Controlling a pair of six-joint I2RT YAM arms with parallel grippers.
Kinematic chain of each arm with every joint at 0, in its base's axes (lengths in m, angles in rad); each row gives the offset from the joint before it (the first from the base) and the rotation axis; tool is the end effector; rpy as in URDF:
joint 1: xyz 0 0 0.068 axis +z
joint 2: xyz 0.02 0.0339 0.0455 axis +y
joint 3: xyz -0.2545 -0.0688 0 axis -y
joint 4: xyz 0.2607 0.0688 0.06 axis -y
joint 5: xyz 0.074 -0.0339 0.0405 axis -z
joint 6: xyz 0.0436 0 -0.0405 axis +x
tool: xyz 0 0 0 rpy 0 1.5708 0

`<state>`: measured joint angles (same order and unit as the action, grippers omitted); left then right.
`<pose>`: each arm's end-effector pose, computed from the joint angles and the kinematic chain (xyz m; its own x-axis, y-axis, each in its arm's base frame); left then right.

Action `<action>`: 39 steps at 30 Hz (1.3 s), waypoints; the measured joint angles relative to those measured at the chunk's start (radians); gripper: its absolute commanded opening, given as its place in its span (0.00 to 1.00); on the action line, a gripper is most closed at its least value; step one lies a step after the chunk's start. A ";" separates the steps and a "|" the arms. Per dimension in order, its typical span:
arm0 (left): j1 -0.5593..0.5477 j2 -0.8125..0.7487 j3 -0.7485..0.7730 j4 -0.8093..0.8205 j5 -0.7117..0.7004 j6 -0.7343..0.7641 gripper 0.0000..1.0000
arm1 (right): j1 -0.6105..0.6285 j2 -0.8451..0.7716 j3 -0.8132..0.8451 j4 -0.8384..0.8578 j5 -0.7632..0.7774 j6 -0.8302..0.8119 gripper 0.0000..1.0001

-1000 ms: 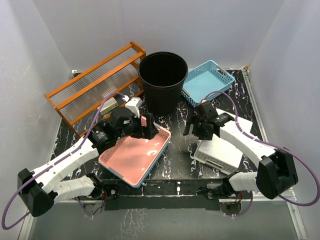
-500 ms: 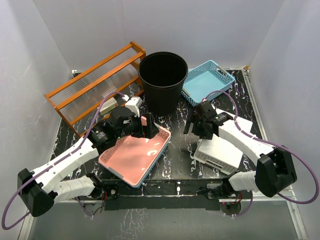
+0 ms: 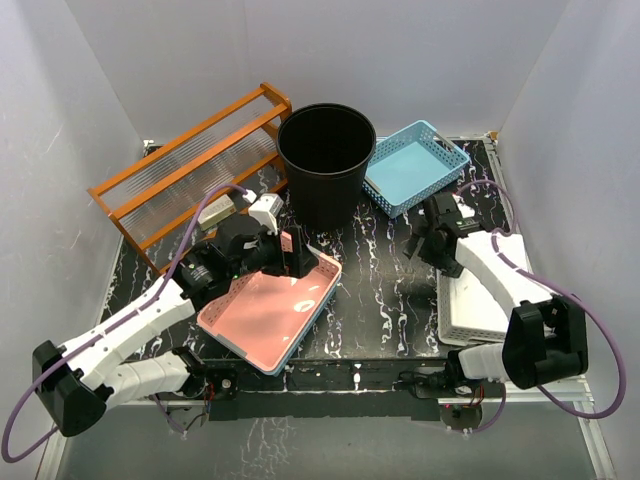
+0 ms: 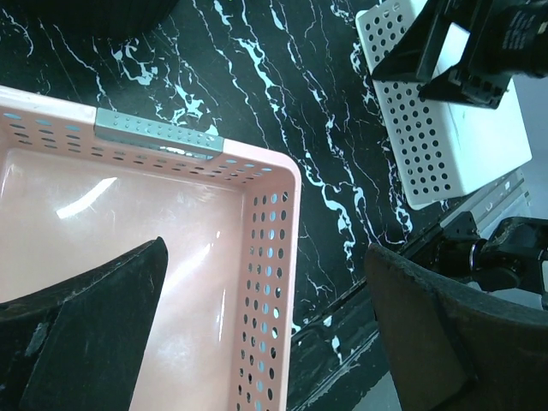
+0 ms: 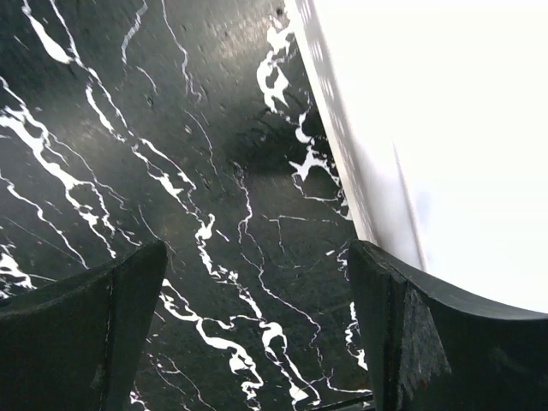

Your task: Turn the large container upside down

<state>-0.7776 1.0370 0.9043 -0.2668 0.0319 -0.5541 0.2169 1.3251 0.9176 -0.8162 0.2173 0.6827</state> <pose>0.1880 -0.1870 0.3118 -0.6157 -0.1319 -0.7769 0.4683 0.7317 -0.4953 0.2568 0.0470 0.2025 -0.7999 0.4546 -0.3918 0.4719 0.8798 0.0573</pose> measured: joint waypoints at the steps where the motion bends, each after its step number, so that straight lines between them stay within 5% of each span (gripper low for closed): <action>1: 0.000 -0.003 -0.004 0.001 0.002 0.000 0.99 | -0.003 -0.002 0.007 0.000 0.005 -0.002 0.86; 7: 0.000 -0.025 -0.049 0.016 0.003 0.003 0.99 | -0.031 0.050 0.156 0.034 0.003 -0.002 0.85; 19: 0.000 -0.069 -0.084 0.005 0.002 0.025 0.99 | -0.123 0.492 0.524 0.164 -0.050 0.094 0.79; 28: 0.000 -0.121 -0.084 -0.010 0.021 0.072 0.99 | -0.150 0.633 0.584 0.163 -0.026 0.097 0.66; 39: 0.000 -0.087 -0.079 -0.010 0.037 0.098 0.99 | -0.290 0.636 0.591 0.161 0.047 0.048 0.68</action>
<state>-0.7776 0.9504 0.8257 -0.2768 0.0692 -0.4557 -0.0734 1.9606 1.5082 -0.6548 0.2642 0.7311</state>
